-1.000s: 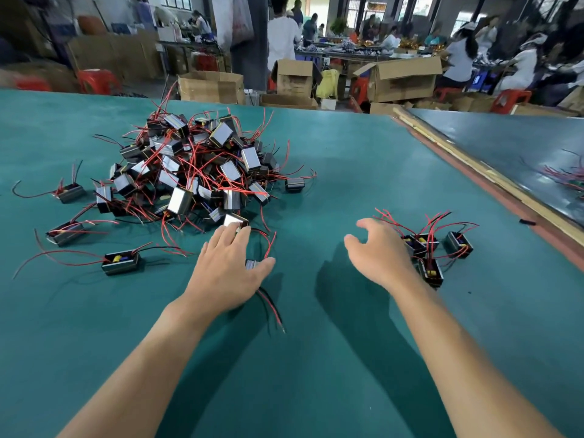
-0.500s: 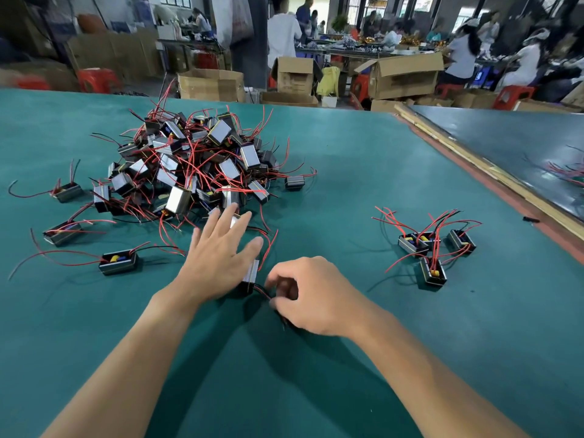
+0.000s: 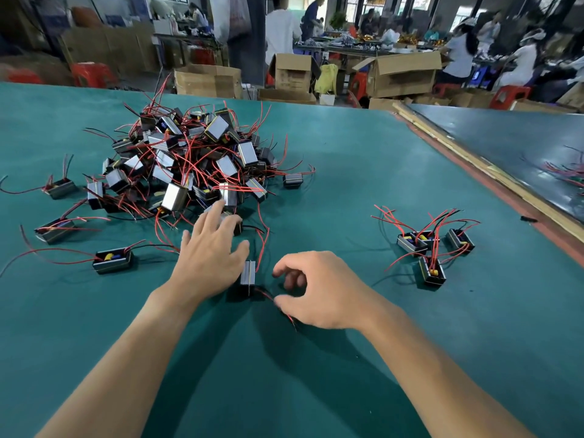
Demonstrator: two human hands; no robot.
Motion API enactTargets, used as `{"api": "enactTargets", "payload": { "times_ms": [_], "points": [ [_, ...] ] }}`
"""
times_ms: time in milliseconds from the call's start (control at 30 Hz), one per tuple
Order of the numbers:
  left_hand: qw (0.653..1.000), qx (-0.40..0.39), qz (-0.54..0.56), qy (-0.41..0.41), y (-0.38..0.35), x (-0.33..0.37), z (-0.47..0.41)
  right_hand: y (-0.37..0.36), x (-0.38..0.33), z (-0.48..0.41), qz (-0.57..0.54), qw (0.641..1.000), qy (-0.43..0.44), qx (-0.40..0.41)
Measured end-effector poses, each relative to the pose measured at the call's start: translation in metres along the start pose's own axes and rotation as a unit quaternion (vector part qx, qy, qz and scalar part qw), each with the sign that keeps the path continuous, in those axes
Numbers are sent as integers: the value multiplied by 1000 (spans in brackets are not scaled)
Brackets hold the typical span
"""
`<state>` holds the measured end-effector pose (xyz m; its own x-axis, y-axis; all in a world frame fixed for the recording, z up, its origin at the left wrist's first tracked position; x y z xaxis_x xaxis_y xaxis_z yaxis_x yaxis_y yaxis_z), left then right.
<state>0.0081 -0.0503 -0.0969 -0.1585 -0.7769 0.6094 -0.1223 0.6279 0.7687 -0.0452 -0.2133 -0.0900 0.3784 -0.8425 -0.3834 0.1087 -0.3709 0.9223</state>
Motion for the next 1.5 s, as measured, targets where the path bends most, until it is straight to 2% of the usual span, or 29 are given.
{"api": "enactTargets", "payload": {
  "times_ms": [333,467,633,733,800,933,1100,1333,1500],
  "points": [
    [999,-5,-36,4,3,1,2,-11,-9,2,15,999,22,-23],
    [999,34,2,7,9,1,3,-1,0,1,31,999,2,10],
    [993,93,7,66,21,-10,4,38,36,1,78,984,-113,111],
    [992,108,10,71,25,-8,7,49,52,5,86,973,-175,123],
    [992,104,11,75,26,-6,9,48,50,6,96,973,-175,119],
    [994,93,20,56,26,2,12,42,30,2,91,981,-102,139],
    [996,44,71,20,18,16,14,20,12,-3,105,989,-45,97],
    [995,10,103,17,16,20,18,30,35,-1,41,989,-108,98],
    [992,-20,120,26,12,21,20,32,45,2,70,984,-138,84]
  ]
}}
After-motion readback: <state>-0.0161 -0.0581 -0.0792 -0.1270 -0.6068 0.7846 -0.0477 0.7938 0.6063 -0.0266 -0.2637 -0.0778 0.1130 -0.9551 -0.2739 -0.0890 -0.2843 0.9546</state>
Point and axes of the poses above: each hand's wrist, its own z-axis away from the middle knuckle, its own y-axis out of the back of the hand, x = y × z, the point moved 8 cm from there along -z, towards the middle knuckle, and after that the axes turned 12 degrees about z, right-handed, at the moved point
